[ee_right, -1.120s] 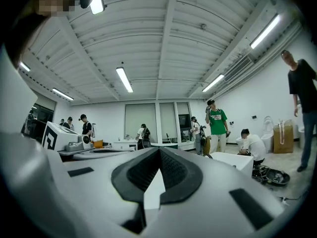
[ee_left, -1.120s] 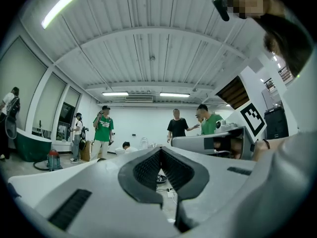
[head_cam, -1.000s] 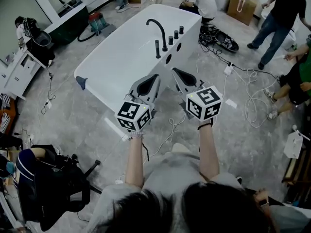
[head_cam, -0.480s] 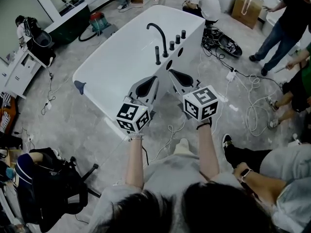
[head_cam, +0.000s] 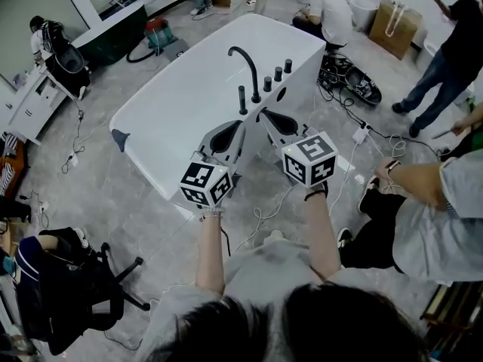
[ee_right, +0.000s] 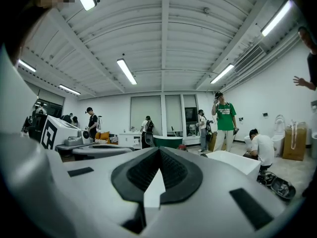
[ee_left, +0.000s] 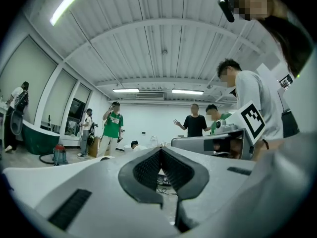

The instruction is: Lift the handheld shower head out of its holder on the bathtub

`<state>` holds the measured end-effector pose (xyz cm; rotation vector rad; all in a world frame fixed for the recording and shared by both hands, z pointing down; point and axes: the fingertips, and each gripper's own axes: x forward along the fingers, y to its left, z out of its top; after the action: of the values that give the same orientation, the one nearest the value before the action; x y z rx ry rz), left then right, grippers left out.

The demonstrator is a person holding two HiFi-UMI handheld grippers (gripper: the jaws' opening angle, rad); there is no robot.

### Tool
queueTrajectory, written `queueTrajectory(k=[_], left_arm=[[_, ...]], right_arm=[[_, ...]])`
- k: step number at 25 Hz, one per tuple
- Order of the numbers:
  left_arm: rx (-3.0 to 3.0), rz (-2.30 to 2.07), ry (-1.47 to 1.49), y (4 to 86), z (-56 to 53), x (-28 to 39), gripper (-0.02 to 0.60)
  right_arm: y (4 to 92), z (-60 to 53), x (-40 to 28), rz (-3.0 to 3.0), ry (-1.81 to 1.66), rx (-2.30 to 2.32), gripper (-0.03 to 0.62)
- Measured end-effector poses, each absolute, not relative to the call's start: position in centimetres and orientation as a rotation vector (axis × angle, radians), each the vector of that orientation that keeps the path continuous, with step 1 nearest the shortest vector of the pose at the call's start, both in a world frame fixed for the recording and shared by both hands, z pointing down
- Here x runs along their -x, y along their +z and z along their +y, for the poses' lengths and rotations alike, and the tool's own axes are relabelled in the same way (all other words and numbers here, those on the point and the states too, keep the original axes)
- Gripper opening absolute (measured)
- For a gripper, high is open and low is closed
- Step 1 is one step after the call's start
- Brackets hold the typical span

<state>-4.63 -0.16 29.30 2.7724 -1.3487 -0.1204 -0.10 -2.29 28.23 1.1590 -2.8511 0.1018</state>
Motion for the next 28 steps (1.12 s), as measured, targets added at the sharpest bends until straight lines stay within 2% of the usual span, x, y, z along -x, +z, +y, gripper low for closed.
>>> queueTrajectory(k=[13,28], left_arm=[[-2.699,-1.431,-0.082,30.5,-3.2,3.8,0.006],[-2.695,-1.339,-0.009,33.9,-14.9,7.7,0.006]], right_arm=[[29.8,-6.1,-1.2,-2.859,0.166,-1.113,-0.002],[33.0,-17.2,3.0,-2.797,0.209,-1.139,-0.002]])
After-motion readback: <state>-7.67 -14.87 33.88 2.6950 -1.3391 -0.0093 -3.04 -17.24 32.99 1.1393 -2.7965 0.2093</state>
